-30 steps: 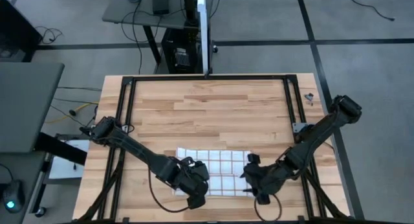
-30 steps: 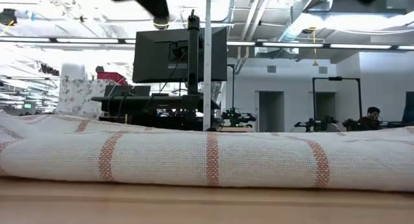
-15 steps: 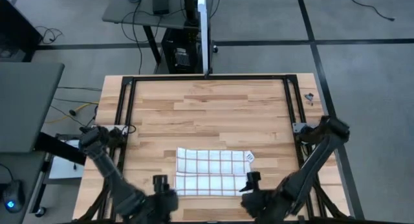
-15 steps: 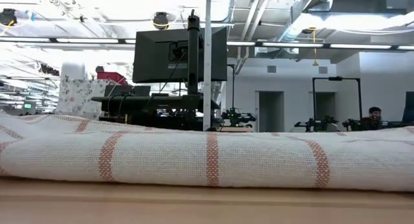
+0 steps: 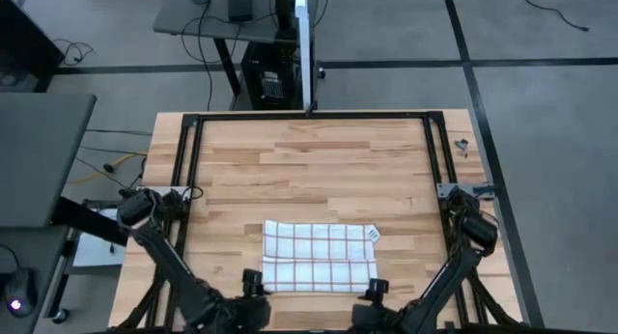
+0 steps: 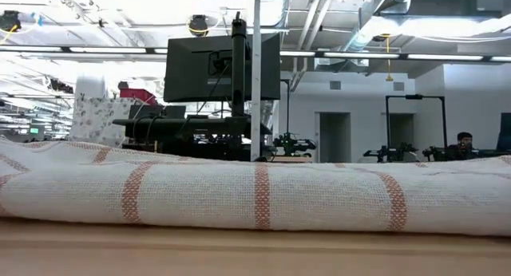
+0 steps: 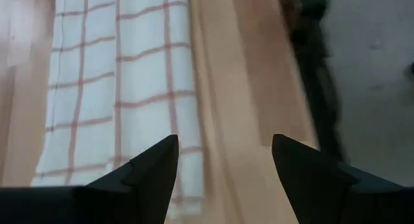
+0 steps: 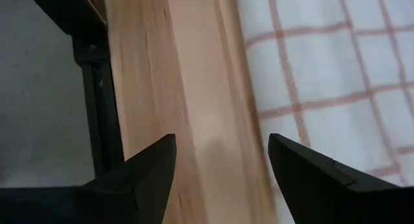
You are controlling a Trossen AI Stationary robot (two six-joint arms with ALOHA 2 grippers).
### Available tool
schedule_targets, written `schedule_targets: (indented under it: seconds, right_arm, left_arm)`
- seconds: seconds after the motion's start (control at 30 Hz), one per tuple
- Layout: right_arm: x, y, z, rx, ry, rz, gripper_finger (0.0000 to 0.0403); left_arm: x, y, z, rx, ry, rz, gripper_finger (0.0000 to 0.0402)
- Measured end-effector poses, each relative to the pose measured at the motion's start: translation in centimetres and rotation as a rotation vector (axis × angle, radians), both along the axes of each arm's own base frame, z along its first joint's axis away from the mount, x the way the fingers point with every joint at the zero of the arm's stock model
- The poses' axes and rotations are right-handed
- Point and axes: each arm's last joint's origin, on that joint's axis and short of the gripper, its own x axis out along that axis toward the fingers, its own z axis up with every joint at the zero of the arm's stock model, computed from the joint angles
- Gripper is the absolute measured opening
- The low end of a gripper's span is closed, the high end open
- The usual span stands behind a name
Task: Roll towel
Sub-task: Roll the white towel
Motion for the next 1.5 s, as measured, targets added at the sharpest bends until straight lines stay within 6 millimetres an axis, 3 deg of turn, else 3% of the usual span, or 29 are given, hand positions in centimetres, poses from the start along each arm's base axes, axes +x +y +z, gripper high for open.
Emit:
schedule_targets:
  seconds: [0.2,0.37,0.67,1.17,1.5]
  right_arm:
    - [-0.8,0.6,-0.3,0.002,0.000,0.004,0.0238]
    - [-0.8,0.6,-0.3,0.002,0.000,0.006,0.0238]
    - [-0.3,0.2,-0.3,-0.004,0.002,-0.004,0.0238]
    - [-0.2,0.1,-0.7,-0.062,0.024,0.088,0.0238]
    - [0.5,-2.2,-2.8,-0.173,0.099,0.123,0.0238]
  left_arm:
    - [0.9,1.6,-2.5,0.040,0.031,-0.022,0.0232]
    - [1.2,1.7,-3.4,-0.012,-0.009,-0.015,0.0232]
    - [2.0,1.7,-7.9,0.114,0.052,0.032,0.0232]
    - [2.2,3.4,-8.5,0.183,0.078,0.140,0.0232]
    - [2.2,3.1,-8.5,0.149,0.084,0.131,0.0232]
